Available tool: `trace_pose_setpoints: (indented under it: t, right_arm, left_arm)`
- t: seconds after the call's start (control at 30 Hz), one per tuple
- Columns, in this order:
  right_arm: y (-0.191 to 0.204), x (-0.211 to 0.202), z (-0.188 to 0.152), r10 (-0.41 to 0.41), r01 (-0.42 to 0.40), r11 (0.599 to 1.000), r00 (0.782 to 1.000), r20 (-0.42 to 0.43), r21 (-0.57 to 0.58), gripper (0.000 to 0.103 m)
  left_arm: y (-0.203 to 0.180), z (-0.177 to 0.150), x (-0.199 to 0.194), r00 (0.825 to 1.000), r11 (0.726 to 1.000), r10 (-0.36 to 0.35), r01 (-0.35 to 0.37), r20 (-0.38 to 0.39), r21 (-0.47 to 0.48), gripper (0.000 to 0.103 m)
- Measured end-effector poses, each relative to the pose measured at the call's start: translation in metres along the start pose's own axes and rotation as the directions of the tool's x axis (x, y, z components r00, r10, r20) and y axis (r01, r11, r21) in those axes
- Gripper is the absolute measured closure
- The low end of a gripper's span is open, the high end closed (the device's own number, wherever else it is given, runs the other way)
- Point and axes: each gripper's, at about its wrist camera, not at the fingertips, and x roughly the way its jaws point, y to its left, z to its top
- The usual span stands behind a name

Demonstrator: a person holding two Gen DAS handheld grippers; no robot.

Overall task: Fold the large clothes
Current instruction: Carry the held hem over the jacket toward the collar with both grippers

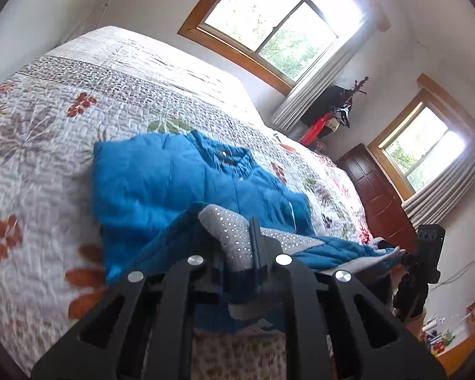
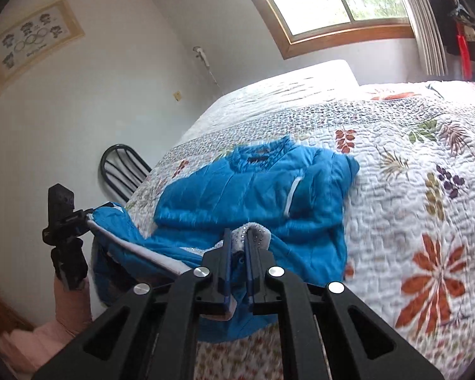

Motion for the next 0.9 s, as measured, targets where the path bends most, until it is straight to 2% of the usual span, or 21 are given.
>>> trace_pose_setpoints:
  t: [0.17,0.33,0.43,0.57,0.7,0.8,0.87,0.9]
  right_arm:
    - [-0.031,0.049,0.055,-0.002,0.006,0.998,0.998,-0.056,0.064,0.097]
    - [-0.066,0.104,0.099,-0.007,0.021,0.992,0.994,-0.109,0.127,0.097]
    - [-0.086,0.136,0.117,-0.019,0.043,0.985,0.99,-0.143,0.17,0.097]
    - [-0.115,0.176,0.126,-0.058,0.102,0.968,0.98,-0.193,0.229,0.097]
    - [-0.138,0.2,0.12,-0.051,0.114,0.953,0.973,-0.223,0.28,0.095]
    - [-0.143,0.19,0.119,-0.04,0.098,0.946,0.981,-0.189,0.308,0.085]
    - [-0.145,0.175,0.12,-0.056,0.101,0.945,0.987,-0.15,0.31,0.068]
    - [-0.146,0.169,0.12,-0.057,0.099,0.944,0.989,-0.139,0.315,0.066]
  left_arm:
    - [0.013,0.06,0.057,0.999,0.998,0.033,-0.034,-0.036,-0.043,0.092]
    - [0.038,0.098,0.106,0.994,0.991,0.085,-0.092,-0.073,-0.101,0.092]
    - [0.058,0.112,0.136,0.986,0.98,0.126,-0.141,-0.108,-0.144,0.092]
    - [0.094,0.119,0.175,0.964,0.949,0.203,-0.237,-0.169,-0.209,0.091]
    - [0.121,0.117,0.198,0.96,0.933,0.182,-0.237,-0.211,-0.272,0.09]
    - [0.121,0.117,0.197,0.961,0.937,0.179,-0.231,-0.209,-0.263,0.088]
    - [0.119,0.117,0.191,0.965,0.94,0.165,-0.217,-0.203,-0.265,0.086]
    - [0.119,0.117,0.187,0.968,0.941,0.155,-0.206,-0.197,-0.27,0.084]
